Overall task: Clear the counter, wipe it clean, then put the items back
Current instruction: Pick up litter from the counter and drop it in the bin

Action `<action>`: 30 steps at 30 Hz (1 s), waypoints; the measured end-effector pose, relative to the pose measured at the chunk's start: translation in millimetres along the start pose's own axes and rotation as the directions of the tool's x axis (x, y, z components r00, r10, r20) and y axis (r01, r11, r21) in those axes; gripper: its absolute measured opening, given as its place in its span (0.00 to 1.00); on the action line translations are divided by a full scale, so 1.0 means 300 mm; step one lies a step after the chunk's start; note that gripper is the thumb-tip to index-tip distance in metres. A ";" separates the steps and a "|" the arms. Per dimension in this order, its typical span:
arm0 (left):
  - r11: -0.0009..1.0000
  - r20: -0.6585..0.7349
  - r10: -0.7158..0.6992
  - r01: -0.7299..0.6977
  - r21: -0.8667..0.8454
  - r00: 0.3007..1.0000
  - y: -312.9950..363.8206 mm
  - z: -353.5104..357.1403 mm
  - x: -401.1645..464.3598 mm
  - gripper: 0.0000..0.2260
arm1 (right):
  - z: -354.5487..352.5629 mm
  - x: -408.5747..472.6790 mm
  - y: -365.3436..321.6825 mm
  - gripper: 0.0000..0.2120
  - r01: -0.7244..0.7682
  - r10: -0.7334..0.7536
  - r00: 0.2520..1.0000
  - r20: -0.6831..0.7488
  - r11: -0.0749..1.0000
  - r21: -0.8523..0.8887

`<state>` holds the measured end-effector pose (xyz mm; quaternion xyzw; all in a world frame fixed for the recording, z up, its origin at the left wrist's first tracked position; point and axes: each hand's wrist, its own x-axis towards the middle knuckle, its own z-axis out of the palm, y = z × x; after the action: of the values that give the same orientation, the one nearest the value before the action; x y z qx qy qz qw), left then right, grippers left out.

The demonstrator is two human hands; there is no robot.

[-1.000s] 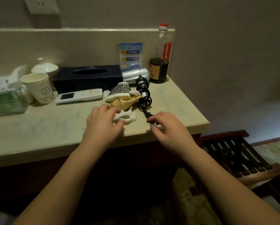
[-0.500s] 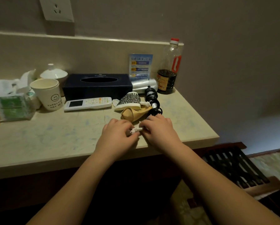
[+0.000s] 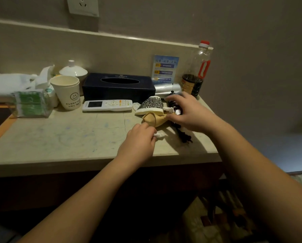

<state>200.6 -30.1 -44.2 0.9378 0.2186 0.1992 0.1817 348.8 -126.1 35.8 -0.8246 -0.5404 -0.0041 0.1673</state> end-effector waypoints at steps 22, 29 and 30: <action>0.341 0.162 -0.585 0.422 -0.840 0.794 0.000 -0.154 0.011 0.12 | 0.002 -0.040 -0.055 0.08 -0.152 0.249 0.965 -0.080 0.784 0.602; -0.097 0.271 -0.653 0.276 -0.956 0.708 0.037 -0.170 0.030 0.12 | 0.128 -0.037 -0.139 0.07 -0.231 0.298 0.947 0.118 0.378 0.896; -0.172 0.300 -0.626 0.247 -0.954 0.720 0.034 -0.170 0.029 0.11 | 0.146 -0.035 -0.151 0.06 -0.247 0.307 0.941 0.146 0.324 0.913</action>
<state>188.1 -21.6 6.3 0.3616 0.3526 0.3414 0.7927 296.5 -107.0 4.7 -0.6695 -0.2970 0.3034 0.6095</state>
